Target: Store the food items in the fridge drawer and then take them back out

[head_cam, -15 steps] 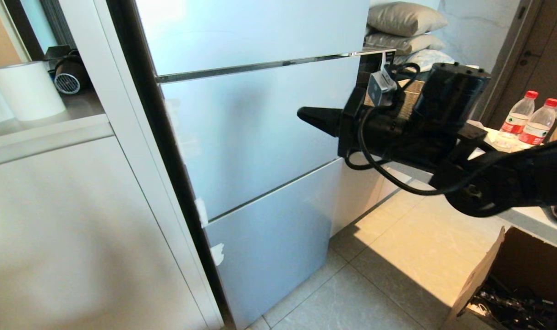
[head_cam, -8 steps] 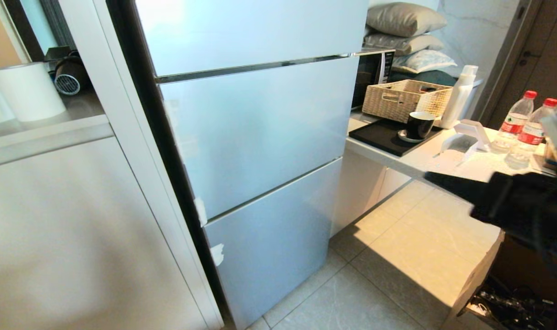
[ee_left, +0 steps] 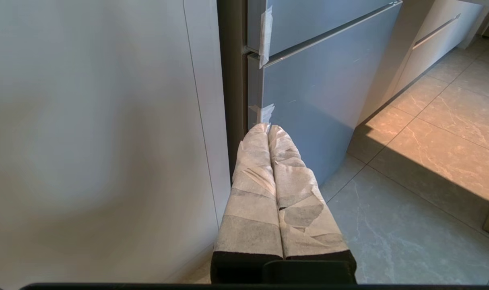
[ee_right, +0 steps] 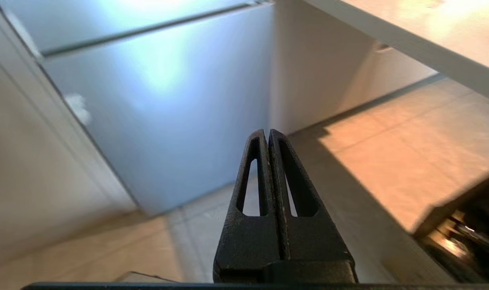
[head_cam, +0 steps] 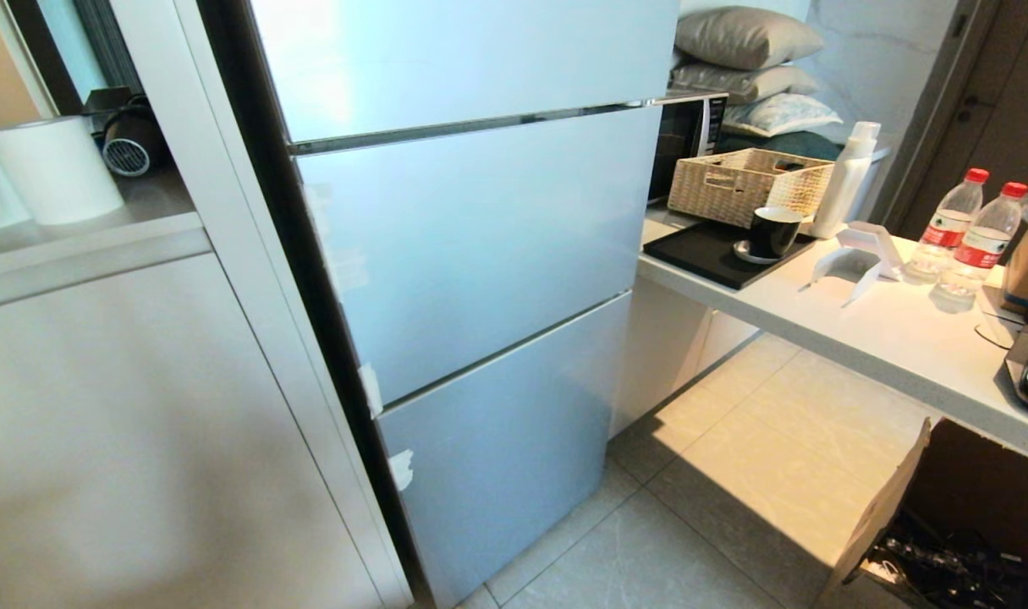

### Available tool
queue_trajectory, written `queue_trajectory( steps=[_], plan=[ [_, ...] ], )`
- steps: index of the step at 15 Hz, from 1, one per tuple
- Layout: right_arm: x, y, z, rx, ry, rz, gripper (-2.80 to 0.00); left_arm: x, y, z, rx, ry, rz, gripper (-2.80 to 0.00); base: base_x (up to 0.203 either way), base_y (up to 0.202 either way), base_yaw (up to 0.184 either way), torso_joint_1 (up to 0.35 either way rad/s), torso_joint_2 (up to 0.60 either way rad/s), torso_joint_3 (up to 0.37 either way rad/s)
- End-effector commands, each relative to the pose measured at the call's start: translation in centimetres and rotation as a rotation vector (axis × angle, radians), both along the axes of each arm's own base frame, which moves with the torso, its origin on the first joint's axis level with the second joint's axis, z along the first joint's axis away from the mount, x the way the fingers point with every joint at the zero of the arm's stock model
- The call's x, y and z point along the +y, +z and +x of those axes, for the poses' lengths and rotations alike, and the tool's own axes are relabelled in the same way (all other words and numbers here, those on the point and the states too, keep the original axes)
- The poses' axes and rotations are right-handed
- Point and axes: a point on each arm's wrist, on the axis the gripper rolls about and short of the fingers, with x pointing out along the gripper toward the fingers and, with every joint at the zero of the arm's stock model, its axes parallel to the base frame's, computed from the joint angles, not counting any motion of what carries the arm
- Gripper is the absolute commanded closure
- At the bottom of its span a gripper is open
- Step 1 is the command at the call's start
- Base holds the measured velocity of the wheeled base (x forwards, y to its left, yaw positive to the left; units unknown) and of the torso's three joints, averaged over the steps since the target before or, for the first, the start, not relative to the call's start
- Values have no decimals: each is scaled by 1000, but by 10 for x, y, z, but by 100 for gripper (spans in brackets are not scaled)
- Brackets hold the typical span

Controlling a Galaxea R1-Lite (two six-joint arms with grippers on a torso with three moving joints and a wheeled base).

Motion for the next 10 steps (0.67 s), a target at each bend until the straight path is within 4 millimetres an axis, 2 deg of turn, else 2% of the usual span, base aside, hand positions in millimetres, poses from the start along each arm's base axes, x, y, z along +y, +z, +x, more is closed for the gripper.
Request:
queue_trajectory(
  steps=[1, 4, 7, 10],
  plan=[
    [-1, -23, -30, -96, -33, -5, 0, 0, 0, 0, 0, 0, 1, 0, 0, 0, 0, 0, 0, 0],
    [-2, -42, -33, 26, -126, 48, 0, 0, 0, 0, 0, 0, 1, 0, 0, 0, 0, 0, 0, 0],
    [-3, -42, -31, -4, -163, 87, 0, 0, 0, 0, 0, 0, 1, 0, 0, 0, 0, 0, 0, 0],
    [-4, -44, -31, -13, -187, -77, 0, 0, 0, 0, 6, 0, 4, 0, 0, 0, 0, 0, 0, 0]
  ],
)
